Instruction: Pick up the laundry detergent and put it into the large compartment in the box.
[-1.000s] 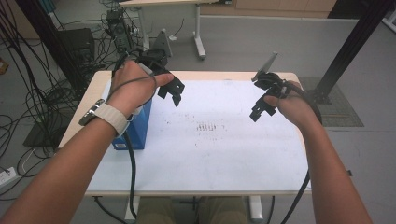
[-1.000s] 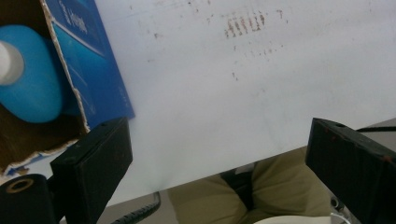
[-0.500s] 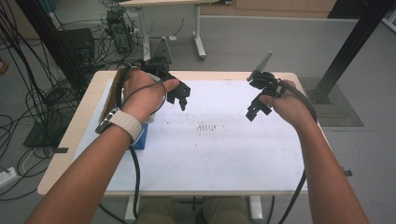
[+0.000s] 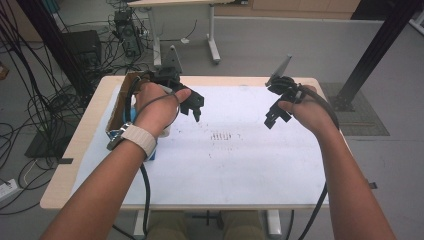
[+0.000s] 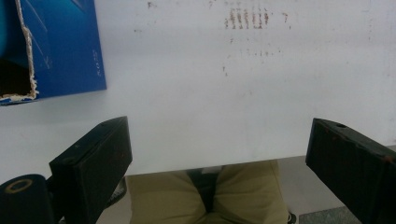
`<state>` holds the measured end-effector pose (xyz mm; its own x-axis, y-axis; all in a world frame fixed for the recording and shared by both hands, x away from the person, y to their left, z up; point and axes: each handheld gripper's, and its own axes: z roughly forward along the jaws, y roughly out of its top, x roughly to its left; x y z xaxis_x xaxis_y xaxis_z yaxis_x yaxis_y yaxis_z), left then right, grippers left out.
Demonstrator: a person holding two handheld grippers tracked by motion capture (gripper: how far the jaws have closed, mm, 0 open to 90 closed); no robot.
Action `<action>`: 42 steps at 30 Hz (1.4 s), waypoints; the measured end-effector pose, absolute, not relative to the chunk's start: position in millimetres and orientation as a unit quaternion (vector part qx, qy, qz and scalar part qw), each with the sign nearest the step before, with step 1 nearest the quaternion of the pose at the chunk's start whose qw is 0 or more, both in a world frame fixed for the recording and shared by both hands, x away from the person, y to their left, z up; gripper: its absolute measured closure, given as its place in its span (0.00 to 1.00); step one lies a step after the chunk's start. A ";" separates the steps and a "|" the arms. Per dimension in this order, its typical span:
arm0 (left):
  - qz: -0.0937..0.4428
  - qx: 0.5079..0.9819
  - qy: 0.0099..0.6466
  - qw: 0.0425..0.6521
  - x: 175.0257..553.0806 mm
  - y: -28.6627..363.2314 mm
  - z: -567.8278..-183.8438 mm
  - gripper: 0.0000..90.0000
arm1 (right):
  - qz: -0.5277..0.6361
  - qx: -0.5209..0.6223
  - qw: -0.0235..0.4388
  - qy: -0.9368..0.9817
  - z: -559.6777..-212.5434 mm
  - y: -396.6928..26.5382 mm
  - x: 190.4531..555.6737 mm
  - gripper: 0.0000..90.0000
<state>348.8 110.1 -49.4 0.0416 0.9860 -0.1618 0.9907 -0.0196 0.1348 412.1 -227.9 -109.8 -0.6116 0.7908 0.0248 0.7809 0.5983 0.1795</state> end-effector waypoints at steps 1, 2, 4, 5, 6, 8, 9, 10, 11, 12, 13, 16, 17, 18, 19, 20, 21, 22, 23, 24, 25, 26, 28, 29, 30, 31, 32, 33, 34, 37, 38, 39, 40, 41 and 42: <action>-0.011 0.712 0.694 0.104 348.9 108.7 -49.2 0.08 | 0.087 0.439 0.028 0.894 -109.4 -228.1 412.4 0.06; -0.012 0.713 0.694 0.102 349.2 107.4 -48.9 0.08 | 0.087 0.440 0.029 0.894 -109.0 -227.6 412.4 0.06; -0.014 0.712 0.694 0.101 349.0 105.0 -48.7 0.08 | 0.087 0.438 0.029 0.894 -108.1 -226.6 412.5 0.06; -0.015 0.714 0.693 0.099 349.2 103.4 -48.5 0.08 | 0.087 0.438 0.030 0.894 -107.5 -226.0 412.2 0.06; -0.014 0.713 0.694 0.099 348.7 102.5 -48.5 0.08 | 0.087 0.436 0.030 0.895 -107.0 -225.9 412.3 0.06; -0.013 0.713 0.694 0.098 348.4 100.0 -48.3 0.08 | 0.088 0.435 0.031 0.895 -106.2 -225.4 412.0 0.06; -0.013 0.713 0.694 0.098 348.4 99.4 -48.4 0.08 | 0.087 0.435 0.032 0.896 -105.7 -225.3 411.9 0.06; -0.012 0.713 0.694 0.097 348.5 98.5 -48.4 0.08 | 0.088 0.435 0.032 0.896 -105.4 -225.5 411.7 0.06; -0.012 0.713 0.694 0.097 348.2 97.8 -48.6 0.08 | 0.088 0.435 0.033 0.895 -105.0 -225.8 411.4 0.06; -0.011 0.713 0.694 0.098 347.5 97.4 -48.7 0.08 | 0.089 0.436 0.032 0.895 -105.1 -226.0 411.0 0.06; -0.010 0.712 0.694 0.100 346.3 97.2 -48.8 0.08 | 0.087 0.434 0.032 0.896 -105.5 -225.9 410.5 0.06; -0.011 0.711 0.696 0.102 344.5 98.3 -48.3 0.08 | 0.085 0.436 0.031 0.895 -106.4 -226.4 410.8 0.06; -0.011 0.710 0.696 0.102 344.1 98.7 -48.1 0.08 | 0.086 0.436 0.031 0.895 -106.9 -227.2 411.2 0.06; -0.010 0.710 0.697 0.102 343.7 99.2 -48.0 0.08 | 0.085 0.438 0.030 0.894 -107.0 -227.3 411.5 0.06; -0.011 0.709 0.697 0.103 343.5 100.3 -48.0 0.08 | 0.085 0.438 0.030 0.894 -107.2 -227.4 411.7 0.06; -0.011 0.709 0.697 0.103 343.4 101.0 -47.9 0.08 | 0.085 0.438 0.030 0.894 -107.4 -227.3 411.7 0.06; -0.011 0.709 0.698 0.102 343.3 101.6 -48.2 0.08 | 0.086 0.438 0.030 0.894 -107.5 -227.1 411.5 0.06; -0.011 0.708 0.698 0.103 343.3 102.4 -48.5 0.08 | 0.086 0.436 0.030 0.895 -107.8 -227.0 411.4 0.06; -0.010 0.708 0.698 0.103 343.3 102.7 -48.7 0.08 | 0.086 0.437 0.029 0.895 -108.1 -226.8 411.4 0.06; -0.011 0.708 0.698 0.104 343.2 103.3 -49.0 0.08 | 0.086 0.438 0.029 0.895 -108.3 -226.7 411.5 0.06; -0.011 0.708 0.698 0.104 343.2 103.6 -49.2 0.08 | 0.086 0.438 0.029 0.895 -108.4 -226.8 411.3 0.06; -0.011 0.708 0.698 0.104 343.3 103.7 -49.1 0.08 | 0.087 0.437 0.029 0.895 -108.6 -227.3 411.3 0.06; -0.011 0.708 0.698 0.105 343.1 103.7 -48.8 0.08 | 0.086 0.436 0.030 0.895 -108.6 -227.0 411.0 0.06; -0.011 0.708 0.698 0.106 343.0 103.7 -48.7 0.08 | 0.085 0.436 0.030 0.895 -108.5 -227.1 410.8 0.06; -0.011 0.709 0.697 0.106 343.0 103.2 -48.8 0.08 | 0.085 0.437 0.030 0.895 -108.3 -227.2 410.6 0.06; -0.012 0.710 0.696 0.106 343.0 102.9 -48.8 0.08 | 0.085 0.437 0.031 0.895 -108.1 -227.1 410.1 0.06; -0.012 0.710 0.696 0.107 342.9 102.7 -49.0 0.08 | 0.086 0.438 0.031 0.894 -107.9 -227.3 409.5 0.06; -0.011 0.711 0.695 0.106 342.7 101.9 -49.5 0.08 | 0.086 0.437 0.031 0.895 -107.9 -227.6 409.3 0.06; -0.011 0.712 0.694 0.106 342.8 101.2 -49.9 0.08 | 0.085 0.438 0.031 0.895 -107.7 -227.8 409.1 0.06; -0.012 0.713 0.693 0.106 343.0 100.1 -51.0 0.08 | 0.086 0.439 0.031 0.894 -107.9 -228.7 408.3 0.06; -0.012 0.713 0.693 0.105 343.1 99.8 -51.2 0.08 | 0.085 0.438 0.031 0.894 -108.1 -229.0 408.2 0.06; -0.012 0.713 0.693 0.105 343.2 99.5 -51.4 0.08 | 0.086 0.439 0.031 0.894 -108.4 -229.4 408.1 0.06; -0.012 0.713 0.693 0.104 343.4 99.2 -51.5 0.08 | 0.086 0.439 0.031 0.894 -108.8 -229.6 408.2 0.06; -0.012 0.713 0.693 0.103 343.6 99.0 -51.5 0.08 | 0.085 0.438 0.031 0.894 -109.0 -229.5 408.2 0.06; -0.011 0.713 0.693 0.103 343.5 98.7 -51.6 0.08 | 0.086 0.438 0.030 0.894 -109.3 -229.8 408.1 0.06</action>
